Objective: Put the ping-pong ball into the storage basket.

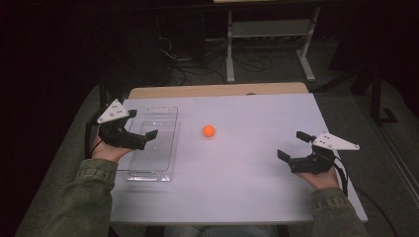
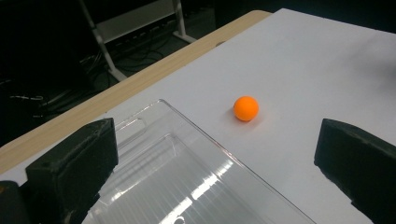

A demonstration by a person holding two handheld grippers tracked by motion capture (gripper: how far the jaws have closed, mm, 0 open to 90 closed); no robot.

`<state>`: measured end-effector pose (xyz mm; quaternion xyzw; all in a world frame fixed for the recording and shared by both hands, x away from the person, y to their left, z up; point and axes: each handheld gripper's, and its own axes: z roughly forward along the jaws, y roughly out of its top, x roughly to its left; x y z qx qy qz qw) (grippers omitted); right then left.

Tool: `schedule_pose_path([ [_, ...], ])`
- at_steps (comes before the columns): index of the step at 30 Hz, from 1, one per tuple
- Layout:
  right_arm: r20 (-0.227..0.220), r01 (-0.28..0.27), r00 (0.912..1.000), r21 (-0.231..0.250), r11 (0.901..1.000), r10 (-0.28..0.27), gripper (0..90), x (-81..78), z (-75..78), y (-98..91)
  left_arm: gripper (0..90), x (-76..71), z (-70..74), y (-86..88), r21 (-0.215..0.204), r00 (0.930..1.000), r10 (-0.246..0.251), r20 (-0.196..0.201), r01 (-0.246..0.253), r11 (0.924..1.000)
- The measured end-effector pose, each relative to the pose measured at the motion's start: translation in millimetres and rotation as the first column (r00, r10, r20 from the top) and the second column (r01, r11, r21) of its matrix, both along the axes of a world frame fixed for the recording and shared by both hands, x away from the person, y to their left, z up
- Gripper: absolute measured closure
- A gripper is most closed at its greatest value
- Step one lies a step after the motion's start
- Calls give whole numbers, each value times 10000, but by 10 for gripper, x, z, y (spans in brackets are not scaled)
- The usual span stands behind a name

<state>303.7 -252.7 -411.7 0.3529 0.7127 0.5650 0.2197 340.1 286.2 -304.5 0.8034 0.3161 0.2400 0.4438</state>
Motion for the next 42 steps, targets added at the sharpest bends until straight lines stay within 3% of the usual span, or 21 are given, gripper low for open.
schedule_pose_path([
  [28,-1,-90,10000,14,10000,90,0,1,-2,6,0,271,145,-359,652,9959,-801,-427,828,9944],
  [42,8,-65,10000,-19,10000,65,0,-5,-1,1,0,419,181,-571,1159,9894,-1229,-768,1313,9845],
])
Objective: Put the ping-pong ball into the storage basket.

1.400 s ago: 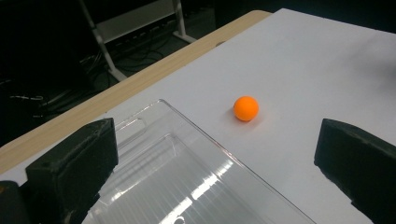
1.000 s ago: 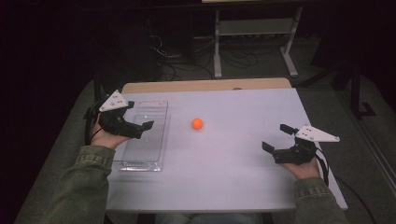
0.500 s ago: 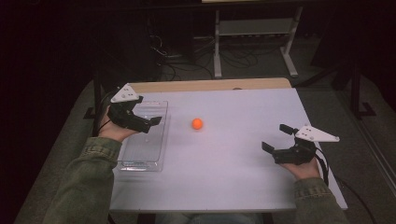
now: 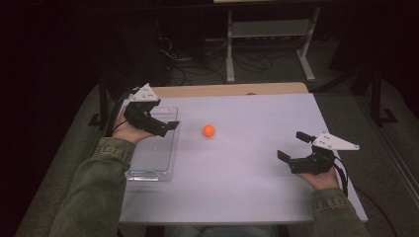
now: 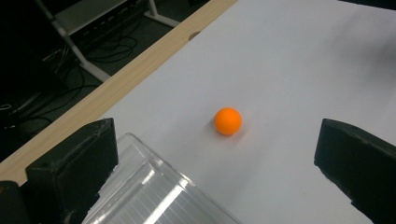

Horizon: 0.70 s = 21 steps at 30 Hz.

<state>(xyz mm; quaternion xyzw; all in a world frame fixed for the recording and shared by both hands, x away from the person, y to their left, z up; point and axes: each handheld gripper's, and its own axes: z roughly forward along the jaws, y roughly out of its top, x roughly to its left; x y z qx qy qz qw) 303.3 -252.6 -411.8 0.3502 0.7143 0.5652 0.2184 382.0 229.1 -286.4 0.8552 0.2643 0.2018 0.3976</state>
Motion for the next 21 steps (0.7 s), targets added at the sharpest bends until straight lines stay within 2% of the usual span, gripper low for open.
schedule_pose_path([
  [7,5,24,10000,29,10000,-24,0,-10,4,-10,0,51,7,-139,207,9994,-334,-87,336,9992],
  [11,15,-16,10000,-4,10000,16,0,-19,5,-3,0,122,-12,-180,431,9987,-403,-322,416,9982],
  [21,-15,17,10000,-3,10000,-17,0,-30,5,-13,0,285,-36,-269,679,9958,-464,-790,519,9963],
])
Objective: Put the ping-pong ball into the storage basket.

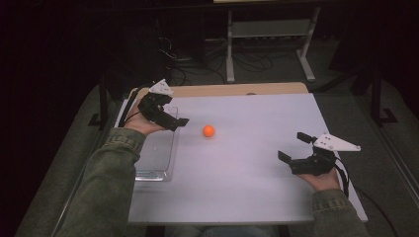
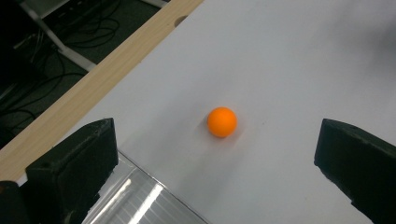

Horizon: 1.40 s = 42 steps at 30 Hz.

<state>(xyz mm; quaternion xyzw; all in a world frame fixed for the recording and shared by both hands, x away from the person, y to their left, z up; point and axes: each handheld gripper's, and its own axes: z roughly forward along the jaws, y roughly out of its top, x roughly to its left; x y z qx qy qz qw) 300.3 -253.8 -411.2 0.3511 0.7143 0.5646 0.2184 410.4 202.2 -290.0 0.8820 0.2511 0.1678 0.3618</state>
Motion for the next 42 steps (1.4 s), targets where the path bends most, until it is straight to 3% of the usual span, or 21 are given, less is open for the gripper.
schedule_pose_path([
  [12,-18,56,10000,16,10000,-56,0,-24,1,-18,0,188,-102,-152,535,9984,-54,-558,84,9985],
  [33,10,179,9998,38,9998,-179,0,-57,1,-45,0,379,-258,-271,1083,9962,-140,-862,233,9938],
  [42,9,206,9998,42,9998,-206,0,-70,0,-52,0,450,-321,-382,1554,9932,-364,-1105,534,9864],
])
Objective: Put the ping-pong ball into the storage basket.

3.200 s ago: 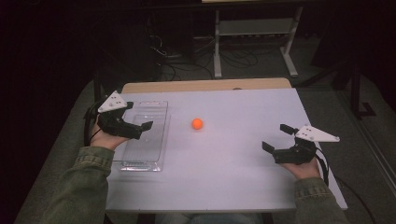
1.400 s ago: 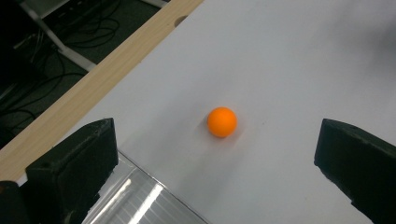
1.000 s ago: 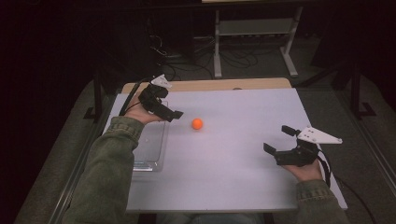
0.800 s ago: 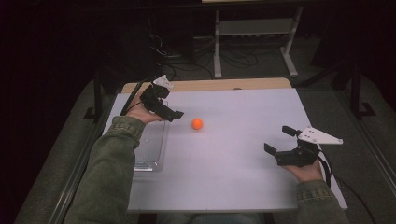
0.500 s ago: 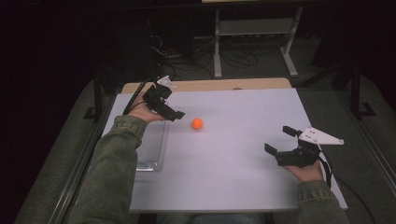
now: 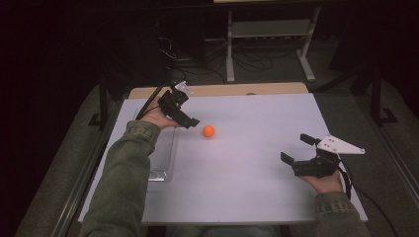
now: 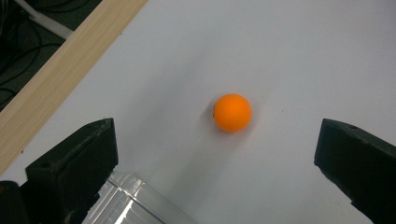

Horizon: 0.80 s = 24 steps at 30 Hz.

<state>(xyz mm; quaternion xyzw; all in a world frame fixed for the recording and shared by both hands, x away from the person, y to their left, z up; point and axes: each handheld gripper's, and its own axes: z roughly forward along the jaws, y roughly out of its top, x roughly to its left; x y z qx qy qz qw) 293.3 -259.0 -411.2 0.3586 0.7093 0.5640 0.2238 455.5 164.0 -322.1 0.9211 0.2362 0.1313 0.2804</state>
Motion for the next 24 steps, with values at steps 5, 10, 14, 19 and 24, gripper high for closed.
schedule_pose_path([
  [5,0,-36,10000,11,10000,36,0,-4,0,3,0,27,-12,-84,208,9997,-238,-112,241,9995],
  [10,4,-56,10000,14,10000,56,0,-5,-2,2,0,58,-35,-141,332,9989,-368,-294,378,9987],
  [14,3,-68,10000,44,10000,68,0,-7,-2,2,0,80,-61,-184,464,9978,-538,-383,556,9974],
  [19,-2,-73,10000,68,10000,73,0,-8,-2,-2,0,106,-96,-266,664,9963,-731,-459,760,9949],
  [24,2,-89,10000,76,9999,89,0,-10,-2,-2,0,133,-136,-359,861,9947,-872,-548,917,9921],
])
